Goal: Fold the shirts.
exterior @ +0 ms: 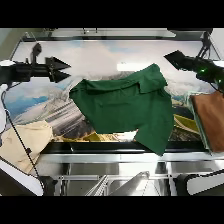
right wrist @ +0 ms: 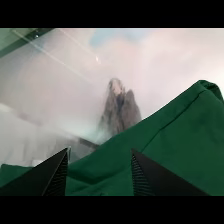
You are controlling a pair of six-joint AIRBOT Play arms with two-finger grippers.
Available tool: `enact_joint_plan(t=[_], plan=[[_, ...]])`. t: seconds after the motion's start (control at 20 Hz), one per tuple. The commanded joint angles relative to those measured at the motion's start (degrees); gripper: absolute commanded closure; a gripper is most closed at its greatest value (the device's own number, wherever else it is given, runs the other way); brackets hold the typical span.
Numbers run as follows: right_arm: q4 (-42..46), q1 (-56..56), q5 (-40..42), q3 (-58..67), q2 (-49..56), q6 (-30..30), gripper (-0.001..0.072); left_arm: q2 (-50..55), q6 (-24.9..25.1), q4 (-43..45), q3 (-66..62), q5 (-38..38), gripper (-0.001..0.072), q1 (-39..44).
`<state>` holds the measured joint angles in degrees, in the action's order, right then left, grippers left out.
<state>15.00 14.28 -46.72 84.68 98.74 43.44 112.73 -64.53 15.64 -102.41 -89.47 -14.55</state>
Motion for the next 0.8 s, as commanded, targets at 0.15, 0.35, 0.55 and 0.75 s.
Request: enact_joint_plan(t=[0.15, 0.35, 0.55, 0.75], plan=[[12.6, 12.5, -23.3, 0.5, -4.1, 12.0, 0.0277, -0.2, -6.6, 1.9, -6.2, -12.7, 0.0012, -2.4], [16.3, 19.3, -40.0, -8.5, -4.7, 14.9, 0.0278, -4.2, -7.5, 15.1, 0.2, -11.8, 0.0224, 0.8], [25.6, 22.4, -39.7, -23.7, -9.4, 15.2, 0.0367, -12.6, -4.1, 24.6, 19.5, -10.4, 0.0704, 3.6], [33.9, 22.9, -31.7, -31.7, -11.2, 15.5, 0.0311, -21.7, -2.2, 29.7, 35.3, -2.3, 0.0703, 3.5]])
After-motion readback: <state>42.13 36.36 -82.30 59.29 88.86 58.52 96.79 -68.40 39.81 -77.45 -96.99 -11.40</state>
